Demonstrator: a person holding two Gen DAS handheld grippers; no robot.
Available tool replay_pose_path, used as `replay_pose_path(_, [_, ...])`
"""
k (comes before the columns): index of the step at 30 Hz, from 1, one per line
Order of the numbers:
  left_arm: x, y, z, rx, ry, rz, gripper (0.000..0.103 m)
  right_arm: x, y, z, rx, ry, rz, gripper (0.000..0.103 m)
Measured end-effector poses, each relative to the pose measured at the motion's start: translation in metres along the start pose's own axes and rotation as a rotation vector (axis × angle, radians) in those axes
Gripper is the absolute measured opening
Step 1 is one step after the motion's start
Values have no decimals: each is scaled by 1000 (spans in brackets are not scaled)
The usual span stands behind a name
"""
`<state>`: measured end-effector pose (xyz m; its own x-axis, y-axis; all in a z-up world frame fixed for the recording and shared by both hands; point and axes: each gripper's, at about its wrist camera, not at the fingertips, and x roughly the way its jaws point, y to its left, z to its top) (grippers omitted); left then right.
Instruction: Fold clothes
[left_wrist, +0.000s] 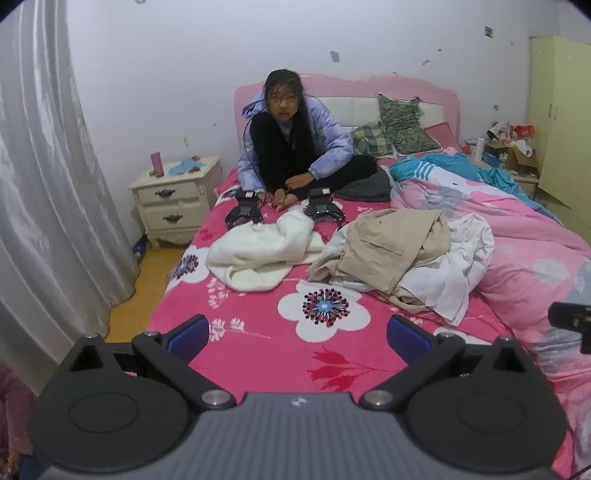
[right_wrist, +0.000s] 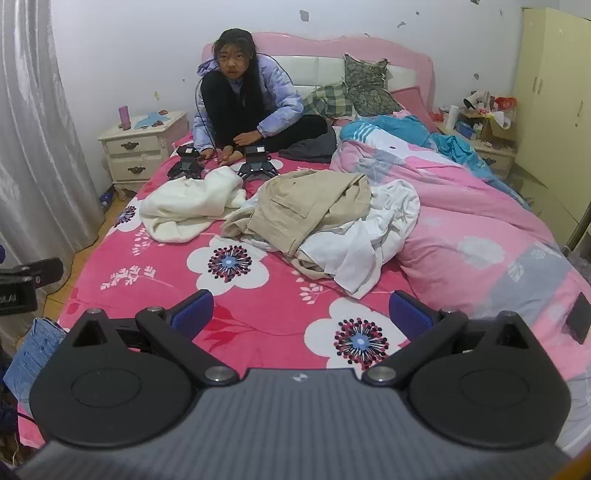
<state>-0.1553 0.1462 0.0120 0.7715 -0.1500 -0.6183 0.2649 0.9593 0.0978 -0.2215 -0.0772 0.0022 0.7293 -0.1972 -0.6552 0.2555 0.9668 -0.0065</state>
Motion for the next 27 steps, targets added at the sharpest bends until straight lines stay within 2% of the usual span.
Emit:
replay_pose_path(5, [2, -9, -1, 36, 4, -3, 103, 13, -2, -2, 28, 30, -19, 102])
replay_pose_path(11, [7, -9, 0, -1, 26, -14, 103, 20, -6, -9, 33, 67, -27, 102])
replay_pose_path(27, [20, -7, 5, -55, 47, -31, 103, 24, -21, 2, 55, 50, -67, 102])
